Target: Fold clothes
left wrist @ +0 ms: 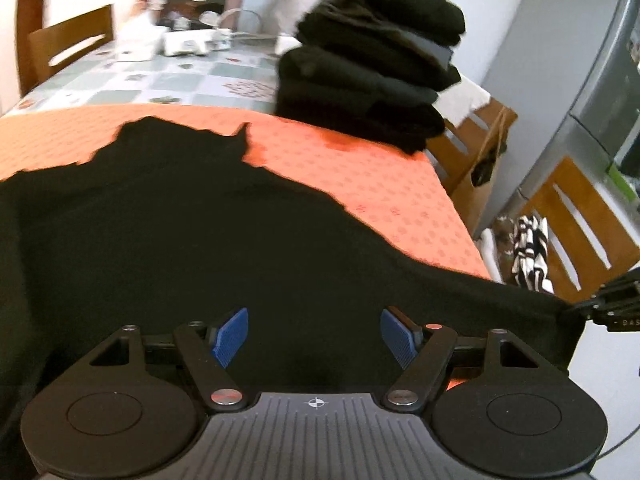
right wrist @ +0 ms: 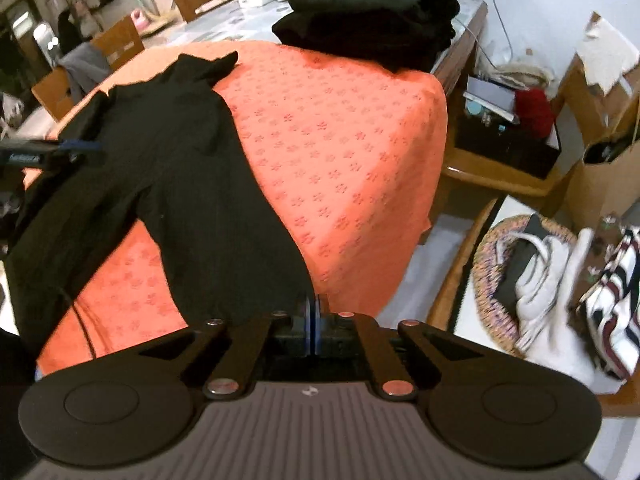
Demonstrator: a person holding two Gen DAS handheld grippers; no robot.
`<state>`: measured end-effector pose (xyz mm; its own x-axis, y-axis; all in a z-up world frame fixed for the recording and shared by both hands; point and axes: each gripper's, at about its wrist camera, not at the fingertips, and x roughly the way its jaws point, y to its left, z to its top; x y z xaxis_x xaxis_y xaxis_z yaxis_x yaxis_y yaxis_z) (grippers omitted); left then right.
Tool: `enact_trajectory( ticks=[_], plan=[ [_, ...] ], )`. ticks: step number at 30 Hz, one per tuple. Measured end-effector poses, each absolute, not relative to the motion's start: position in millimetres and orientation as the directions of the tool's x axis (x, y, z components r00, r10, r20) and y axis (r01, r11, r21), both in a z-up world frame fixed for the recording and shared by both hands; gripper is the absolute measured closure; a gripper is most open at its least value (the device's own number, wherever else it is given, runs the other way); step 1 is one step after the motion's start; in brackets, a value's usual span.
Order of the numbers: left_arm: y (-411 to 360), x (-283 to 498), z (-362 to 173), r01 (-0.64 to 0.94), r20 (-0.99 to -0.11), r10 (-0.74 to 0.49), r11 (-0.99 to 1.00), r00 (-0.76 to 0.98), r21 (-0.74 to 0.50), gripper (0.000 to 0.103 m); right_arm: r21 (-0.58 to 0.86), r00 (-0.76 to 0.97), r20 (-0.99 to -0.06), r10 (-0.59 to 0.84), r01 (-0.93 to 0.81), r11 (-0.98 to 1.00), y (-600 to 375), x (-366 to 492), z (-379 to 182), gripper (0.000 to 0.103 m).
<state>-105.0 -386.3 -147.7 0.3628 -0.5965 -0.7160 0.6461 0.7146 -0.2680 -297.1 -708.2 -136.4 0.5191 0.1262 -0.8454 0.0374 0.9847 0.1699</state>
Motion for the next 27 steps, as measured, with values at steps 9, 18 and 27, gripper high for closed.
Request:
enact_trajectory(
  ticks=[9, 18, 27],
  plan=[
    [-420, -101, -178, 0.646, -0.765, -0.57, 0.711, 0.299, -0.278, 0.028, 0.274, 0.513, -0.835, 0.198, 0.075, 0.959, -708, -303, -124, 0.1],
    [-416, -103, -176, 0.66, -0.735, -0.611, 0.686, 0.294, -0.306, 0.027, 0.44, 0.62, -0.71, 0.333, 0.022, 0.898, -671, -308, -50, 0.1],
    [-289, -132, -124, 0.538, -0.608, -0.684, 0.715, 0.404, -0.447, 0.026, 0.535, 0.635, -0.617, 0.466, -0.096, 0.839, -583, -248, 1, 0.1]
  ],
)
